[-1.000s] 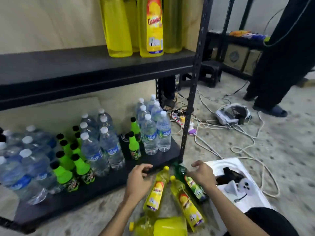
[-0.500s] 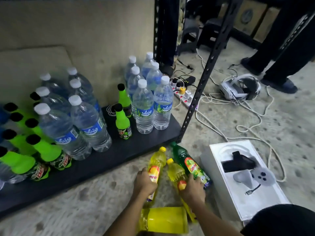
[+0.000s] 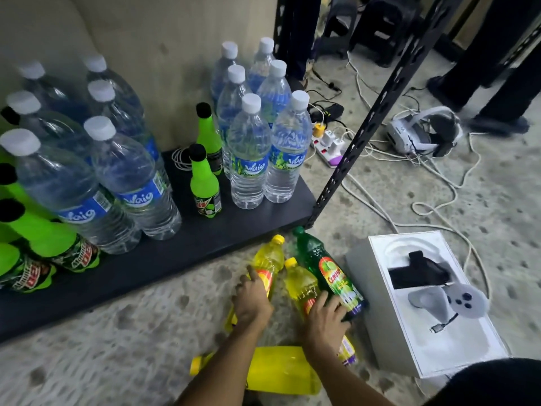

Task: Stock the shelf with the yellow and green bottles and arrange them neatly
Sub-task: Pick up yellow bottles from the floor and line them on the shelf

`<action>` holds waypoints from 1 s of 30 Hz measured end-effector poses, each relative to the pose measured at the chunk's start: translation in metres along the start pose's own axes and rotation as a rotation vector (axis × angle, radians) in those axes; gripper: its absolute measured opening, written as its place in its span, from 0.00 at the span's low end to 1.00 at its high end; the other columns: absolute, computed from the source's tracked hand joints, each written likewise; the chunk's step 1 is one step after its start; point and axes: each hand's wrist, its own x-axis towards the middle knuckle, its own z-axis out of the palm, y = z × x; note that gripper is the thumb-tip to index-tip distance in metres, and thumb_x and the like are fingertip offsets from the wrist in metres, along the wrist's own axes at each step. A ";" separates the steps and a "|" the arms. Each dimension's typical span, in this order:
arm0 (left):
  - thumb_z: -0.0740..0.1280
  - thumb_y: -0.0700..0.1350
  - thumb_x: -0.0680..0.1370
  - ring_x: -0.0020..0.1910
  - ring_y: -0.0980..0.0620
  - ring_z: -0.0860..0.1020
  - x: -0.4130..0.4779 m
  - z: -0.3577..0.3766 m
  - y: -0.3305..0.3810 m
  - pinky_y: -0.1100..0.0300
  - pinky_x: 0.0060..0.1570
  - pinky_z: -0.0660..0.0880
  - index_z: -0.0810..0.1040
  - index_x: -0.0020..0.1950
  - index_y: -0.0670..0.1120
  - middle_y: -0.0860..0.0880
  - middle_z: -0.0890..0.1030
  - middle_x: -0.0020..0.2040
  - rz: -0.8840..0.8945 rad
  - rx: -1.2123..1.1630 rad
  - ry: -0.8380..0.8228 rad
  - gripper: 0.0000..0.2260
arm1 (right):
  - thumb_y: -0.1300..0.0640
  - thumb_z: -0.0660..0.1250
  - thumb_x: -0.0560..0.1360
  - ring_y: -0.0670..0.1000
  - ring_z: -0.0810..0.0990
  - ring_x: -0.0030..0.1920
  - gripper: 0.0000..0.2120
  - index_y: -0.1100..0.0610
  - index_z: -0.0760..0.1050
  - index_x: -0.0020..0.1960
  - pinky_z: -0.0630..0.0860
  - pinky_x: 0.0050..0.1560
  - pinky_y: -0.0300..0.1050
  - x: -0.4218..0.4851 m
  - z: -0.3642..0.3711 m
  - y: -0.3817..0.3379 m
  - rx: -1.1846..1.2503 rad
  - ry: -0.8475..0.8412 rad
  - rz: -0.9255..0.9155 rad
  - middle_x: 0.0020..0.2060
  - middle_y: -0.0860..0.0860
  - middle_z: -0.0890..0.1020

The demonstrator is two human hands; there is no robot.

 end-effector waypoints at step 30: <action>0.77 0.63 0.50 0.56 0.49 0.78 -0.195 -0.268 0.000 0.53 0.58 0.77 0.63 0.67 0.66 0.53 0.81 0.57 0.322 -0.501 0.506 0.47 | 0.42 0.81 0.52 0.58 0.80 0.52 0.41 0.52 0.74 0.62 0.76 0.48 0.49 -0.088 -0.289 0.057 0.928 0.453 -0.362 0.48 0.53 0.79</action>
